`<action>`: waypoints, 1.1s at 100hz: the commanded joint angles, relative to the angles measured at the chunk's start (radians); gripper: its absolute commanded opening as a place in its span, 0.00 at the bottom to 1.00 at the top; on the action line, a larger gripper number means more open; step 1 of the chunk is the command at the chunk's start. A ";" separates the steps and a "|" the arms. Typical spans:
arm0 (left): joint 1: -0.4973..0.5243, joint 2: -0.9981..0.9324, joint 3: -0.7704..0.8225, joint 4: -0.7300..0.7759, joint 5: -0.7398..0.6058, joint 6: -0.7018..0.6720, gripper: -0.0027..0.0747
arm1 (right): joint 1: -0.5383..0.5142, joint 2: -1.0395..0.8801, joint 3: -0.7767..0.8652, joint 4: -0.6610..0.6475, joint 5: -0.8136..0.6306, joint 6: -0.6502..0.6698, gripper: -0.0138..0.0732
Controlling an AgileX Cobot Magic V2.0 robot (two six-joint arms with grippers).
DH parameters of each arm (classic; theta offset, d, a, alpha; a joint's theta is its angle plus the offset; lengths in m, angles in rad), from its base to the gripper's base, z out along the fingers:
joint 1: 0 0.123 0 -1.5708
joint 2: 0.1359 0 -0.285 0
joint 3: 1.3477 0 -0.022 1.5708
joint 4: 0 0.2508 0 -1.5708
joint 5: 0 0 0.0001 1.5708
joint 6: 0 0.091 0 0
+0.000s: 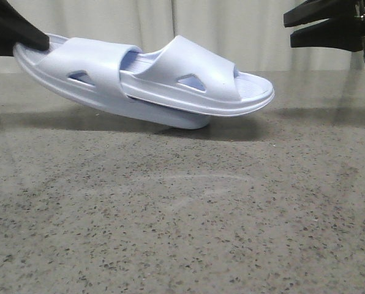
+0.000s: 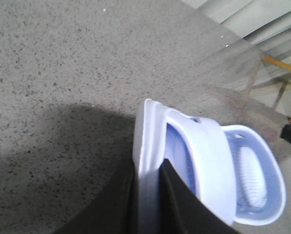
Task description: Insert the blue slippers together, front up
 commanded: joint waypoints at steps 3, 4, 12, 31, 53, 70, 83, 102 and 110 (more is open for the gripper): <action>-0.009 -0.017 -0.025 -0.056 -0.006 0.069 0.10 | -0.008 -0.047 -0.031 0.047 0.142 -0.002 0.38; -0.009 -0.017 -0.025 -0.056 -0.006 0.074 0.11 | -0.008 -0.047 -0.031 0.047 0.142 -0.002 0.38; -0.009 -0.017 -0.025 -0.036 -0.031 0.107 0.24 | -0.008 -0.047 -0.031 0.047 0.142 -0.002 0.38; -0.005 -0.017 -0.029 0.025 -0.066 0.129 0.55 | -0.008 -0.047 -0.031 0.047 0.142 -0.002 0.38; 0.063 -0.041 -0.091 0.091 0.052 0.129 0.57 | -0.008 -0.061 -0.031 0.022 0.142 0.006 0.18; 0.127 -0.119 -0.173 0.093 0.131 0.129 0.57 | -0.008 -0.109 -0.031 -0.017 0.113 0.006 0.07; 0.135 -0.204 -0.193 0.104 0.123 0.129 0.51 | -0.008 -0.209 -0.027 -0.103 -0.034 0.008 0.07; 0.129 -0.331 -0.193 0.106 0.067 0.131 0.09 | -0.004 -0.412 0.040 -0.116 -0.258 0.008 0.07; 0.129 -0.379 -0.188 0.111 0.005 0.134 0.05 | 0.015 -0.497 0.095 -0.116 -0.372 0.008 0.07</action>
